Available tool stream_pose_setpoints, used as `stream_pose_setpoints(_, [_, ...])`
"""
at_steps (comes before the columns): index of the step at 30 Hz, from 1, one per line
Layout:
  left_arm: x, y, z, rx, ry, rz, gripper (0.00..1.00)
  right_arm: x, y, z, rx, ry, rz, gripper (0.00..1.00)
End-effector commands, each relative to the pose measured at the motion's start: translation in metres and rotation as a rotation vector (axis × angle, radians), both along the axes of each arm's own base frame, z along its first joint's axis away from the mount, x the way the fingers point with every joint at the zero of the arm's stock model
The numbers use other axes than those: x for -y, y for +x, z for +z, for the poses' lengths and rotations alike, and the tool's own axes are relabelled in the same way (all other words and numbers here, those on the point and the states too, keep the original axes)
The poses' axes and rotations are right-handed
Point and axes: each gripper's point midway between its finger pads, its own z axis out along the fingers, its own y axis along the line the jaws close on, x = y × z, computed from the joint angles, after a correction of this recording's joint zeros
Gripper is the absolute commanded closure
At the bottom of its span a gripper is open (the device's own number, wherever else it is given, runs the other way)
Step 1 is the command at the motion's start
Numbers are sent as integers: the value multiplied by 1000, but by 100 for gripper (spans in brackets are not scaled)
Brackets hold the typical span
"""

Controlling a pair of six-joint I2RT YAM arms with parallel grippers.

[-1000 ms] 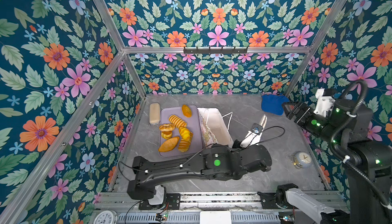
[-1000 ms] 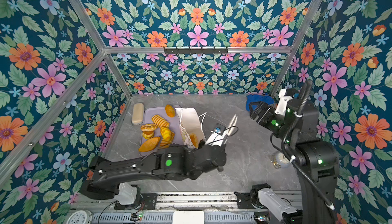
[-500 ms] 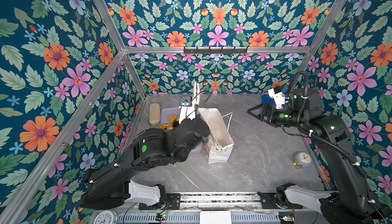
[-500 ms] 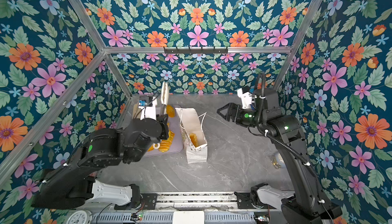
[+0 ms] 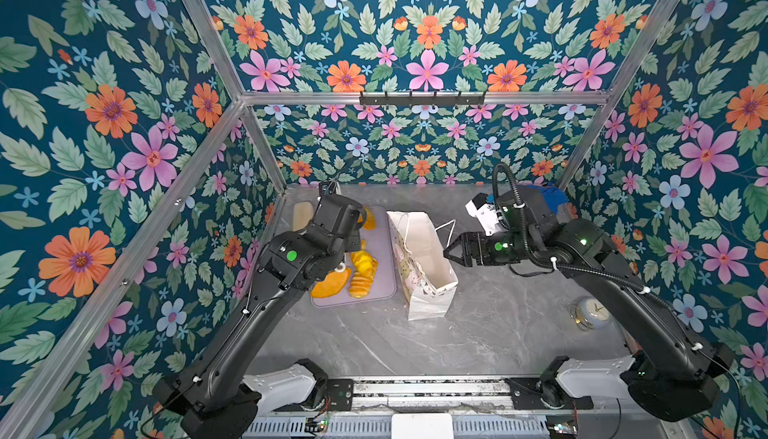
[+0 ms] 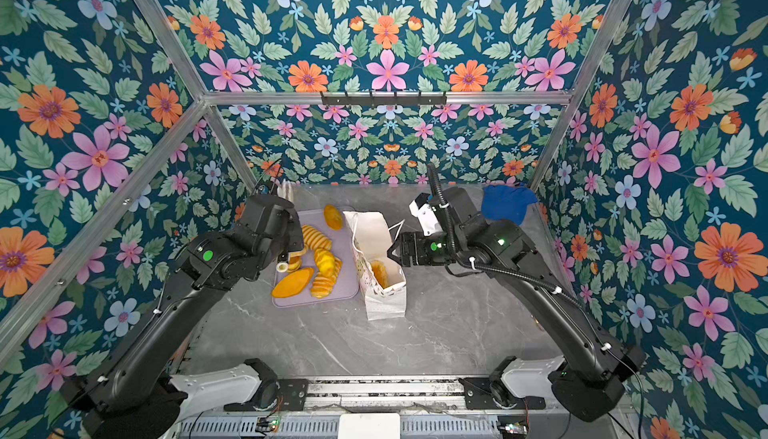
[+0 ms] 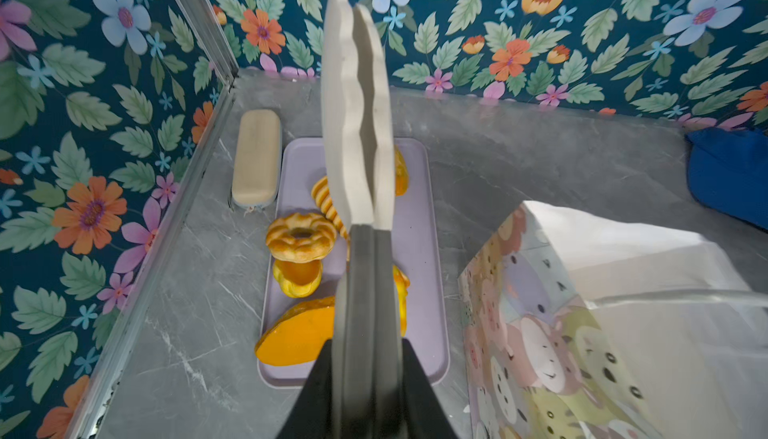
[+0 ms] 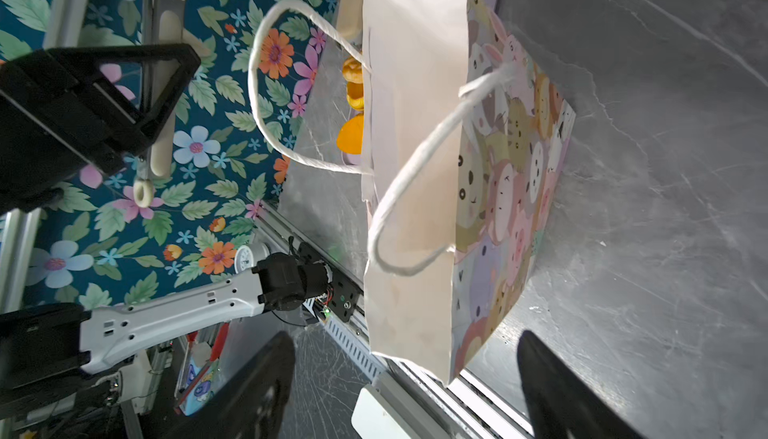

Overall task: Place the fake bread into the paper bag
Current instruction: 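Grasp the bag handle with the right gripper while the left holds tongs over tray, then drag the paper bag away from the tray with the right gripper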

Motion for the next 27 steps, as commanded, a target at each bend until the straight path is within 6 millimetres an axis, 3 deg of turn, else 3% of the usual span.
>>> stream_pose_setpoints(1, [14,8,-6,-13,-107,-95,82,-4,12,-9,32,-68,-9,19])
stream_pose_setpoints(10, [13,12,-38,-91,-148,-124,86,-18,49,-43,31,-151,-69,31])
stream_pose_setpoints(14, [15,11,-50,-123,-149,-137,86,-24,58,-52,20,-156,-84,42])
stream_pose_setpoints(19, [16,10,-66,-157,-148,-141,84,-22,63,-52,36,-162,-118,64])
stream_pose_setpoints(27, [11,7,-98,-228,-115,-114,81,9,54,-31,104,-191,-190,100])
